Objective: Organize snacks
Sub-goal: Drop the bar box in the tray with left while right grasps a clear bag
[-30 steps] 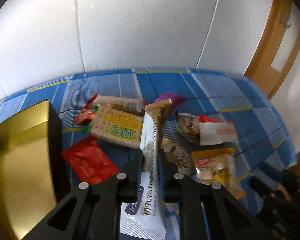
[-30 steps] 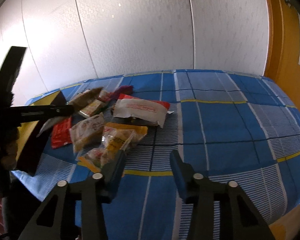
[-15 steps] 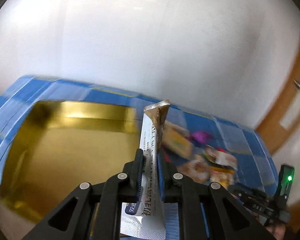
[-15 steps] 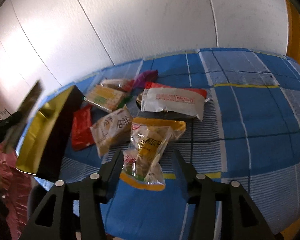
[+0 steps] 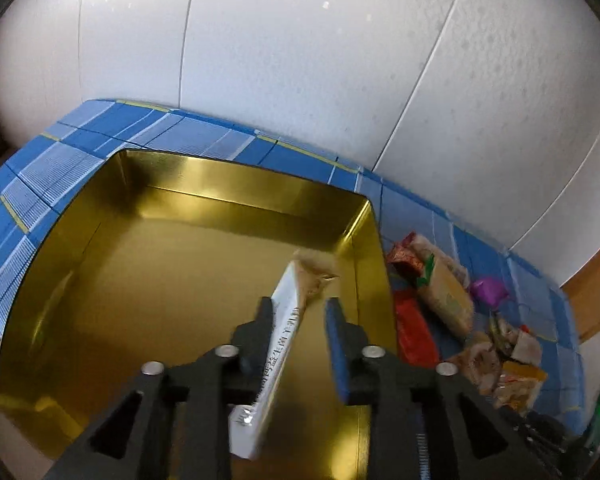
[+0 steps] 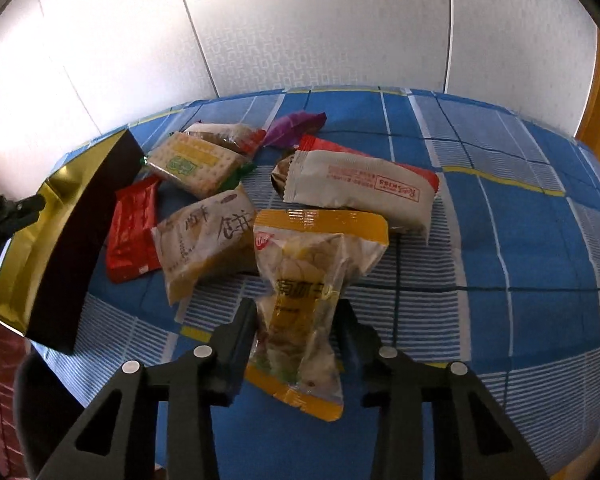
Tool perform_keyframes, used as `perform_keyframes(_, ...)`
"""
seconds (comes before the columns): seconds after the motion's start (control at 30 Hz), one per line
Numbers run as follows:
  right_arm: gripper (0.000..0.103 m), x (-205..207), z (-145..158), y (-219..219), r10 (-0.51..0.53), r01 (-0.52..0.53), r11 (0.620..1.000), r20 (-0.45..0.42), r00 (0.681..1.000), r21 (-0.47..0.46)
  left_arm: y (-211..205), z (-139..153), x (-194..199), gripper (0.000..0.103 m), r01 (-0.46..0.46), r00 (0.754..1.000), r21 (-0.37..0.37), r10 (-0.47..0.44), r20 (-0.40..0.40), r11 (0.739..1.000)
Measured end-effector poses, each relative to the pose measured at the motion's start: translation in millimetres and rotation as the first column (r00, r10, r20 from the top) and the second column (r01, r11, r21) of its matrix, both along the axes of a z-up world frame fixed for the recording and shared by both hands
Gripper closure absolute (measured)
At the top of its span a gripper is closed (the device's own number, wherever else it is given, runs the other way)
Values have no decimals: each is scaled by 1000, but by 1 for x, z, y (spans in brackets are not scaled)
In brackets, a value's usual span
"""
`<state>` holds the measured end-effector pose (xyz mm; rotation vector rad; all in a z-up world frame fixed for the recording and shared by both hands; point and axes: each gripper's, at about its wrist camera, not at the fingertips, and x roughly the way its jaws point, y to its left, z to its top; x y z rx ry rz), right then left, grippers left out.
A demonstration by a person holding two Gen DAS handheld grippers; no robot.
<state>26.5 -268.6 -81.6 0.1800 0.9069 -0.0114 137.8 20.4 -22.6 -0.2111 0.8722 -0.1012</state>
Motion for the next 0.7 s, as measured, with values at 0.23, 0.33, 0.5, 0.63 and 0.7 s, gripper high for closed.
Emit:
perform_keyframes(0.23,65,-5,-4,-10,17,-16,999,-4,1000,33,-13,0,-29,66,4,1000,128,-6,21,992)
perform_keyframes(0.33,66,-8,-4,-7,14,-14,1000,-2,1000,14,-11,2,-45,66,-11,1000,152,6,29,988)
perform_keyframes(0.5,68,-21,-3,-6,15,-14,1000,5,1000,-10,-1,9,-65,66,-39,998,170,31,51,985)
perform_keyframes(0.63,69,-32,-2,-4,36,-36,999,7,999,28,6,16,-78,64,-72,994,194,55,89,978)
perform_keyframes(0.7,69,-37,1,-1,53,-53,997,16,998,57,11,19,-83,61,-88,992,199,68,104,976)
